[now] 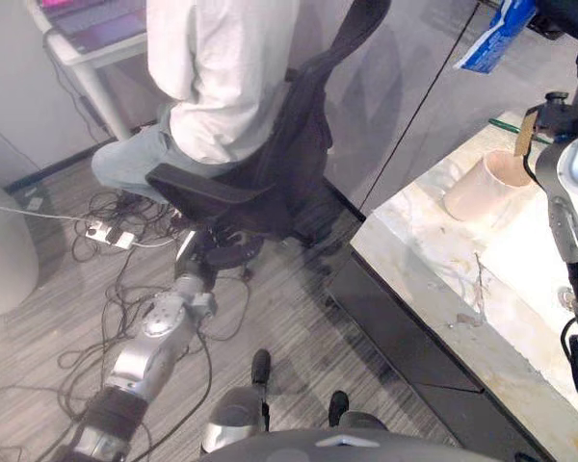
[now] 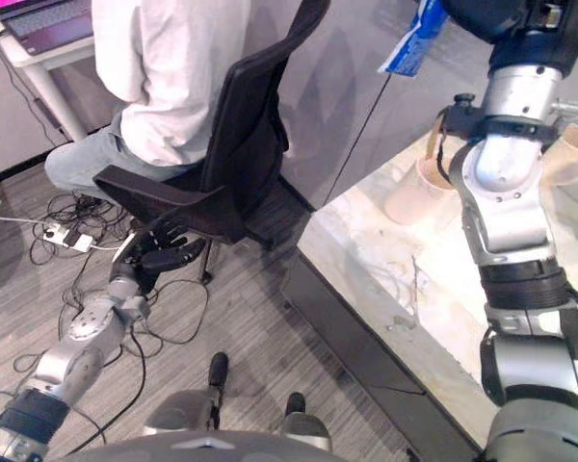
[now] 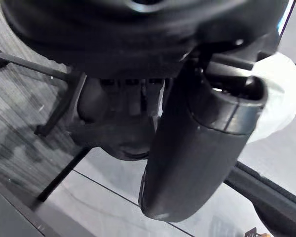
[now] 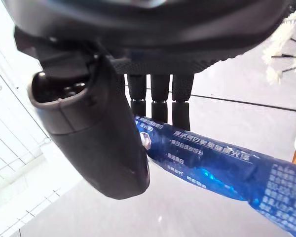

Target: Organize the bathroom.

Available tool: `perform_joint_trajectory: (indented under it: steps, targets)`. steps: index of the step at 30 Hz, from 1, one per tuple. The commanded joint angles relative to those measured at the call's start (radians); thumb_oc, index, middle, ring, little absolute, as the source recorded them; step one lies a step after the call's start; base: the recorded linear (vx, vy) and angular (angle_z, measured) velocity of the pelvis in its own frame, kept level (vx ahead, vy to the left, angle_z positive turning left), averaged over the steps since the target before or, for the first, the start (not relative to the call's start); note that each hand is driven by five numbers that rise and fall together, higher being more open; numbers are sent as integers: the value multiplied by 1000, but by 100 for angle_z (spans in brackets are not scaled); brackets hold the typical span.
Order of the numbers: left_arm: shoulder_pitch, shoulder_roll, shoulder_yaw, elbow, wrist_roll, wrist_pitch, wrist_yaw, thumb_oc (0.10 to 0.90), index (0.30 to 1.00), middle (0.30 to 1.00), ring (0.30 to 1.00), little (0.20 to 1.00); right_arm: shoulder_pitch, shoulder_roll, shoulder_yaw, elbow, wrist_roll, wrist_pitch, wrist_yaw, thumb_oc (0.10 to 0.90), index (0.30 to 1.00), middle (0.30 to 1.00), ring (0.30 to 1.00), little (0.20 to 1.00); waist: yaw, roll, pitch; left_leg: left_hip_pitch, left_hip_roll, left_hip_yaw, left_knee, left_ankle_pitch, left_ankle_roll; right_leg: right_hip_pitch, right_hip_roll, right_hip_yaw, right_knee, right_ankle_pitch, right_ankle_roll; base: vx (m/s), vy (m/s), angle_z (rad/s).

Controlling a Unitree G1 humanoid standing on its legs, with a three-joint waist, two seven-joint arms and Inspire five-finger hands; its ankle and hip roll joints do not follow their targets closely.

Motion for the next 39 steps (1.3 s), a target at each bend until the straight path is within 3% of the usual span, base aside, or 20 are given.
perform_joint_trajectory:
  steps: [1,7,13,19,34,39]
  targets:
    - [-4,-36,-12,-55,15,-81,5,800,900,900,900,900,-9,-129,-75,-18,2,-38,-19,400,300,300,300,300,-28,-15,-209,100,9,8,2,-117,-8,-93,118,-14,13,70,-52,9,92,-24]
    - [-6,-42,-3,-52,47,-34,-12,800,900,900,900,900,108,-103,-145,-25,13,-11,-12,400,300,300,300,300,-58,-14,-204,112,7,41,-2,-138,11,-107,113,9,28,72,-41,16,74,-22]
    - [-25,-50,-18,-43,40,-16,1,800,900,900,900,900,198,-31,-182,-49,-9,-73,-13,400,300,300,300,300,-74,-9,-194,113,1,58,-2,-149,24,-117,104,18,28,82,-28,9,46,-19]
    - [-19,-55,-33,-54,47,-2,8,800,900,900,900,900,203,12,-162,-16,-63,-123,-62,400,300,300,300,300,-58,-7,-194,113,-2,65,-2,-154,31,-114,96,7,17,89,-21,32,22,-8]
    - [49,-28,-16,-69,39,-3,-18,800,900,900,900,900,172,-60,-187,29,-90,-194,-139,400,300,300,300,300,-11,-20,-196,116,-7,53,-2,-152,34,-96,91,-34,29,66,-26,49,-1,4]
    - [49,-29,-14,-67,33,3,-20,800,900,900,900,900,170,-61,-174,27,-74,-171,-103,400,300,300,300,300,-7,-22,-198,118,-8,50,-1,-151,34,-94,91,-38,34,61,-27,41,1,4]
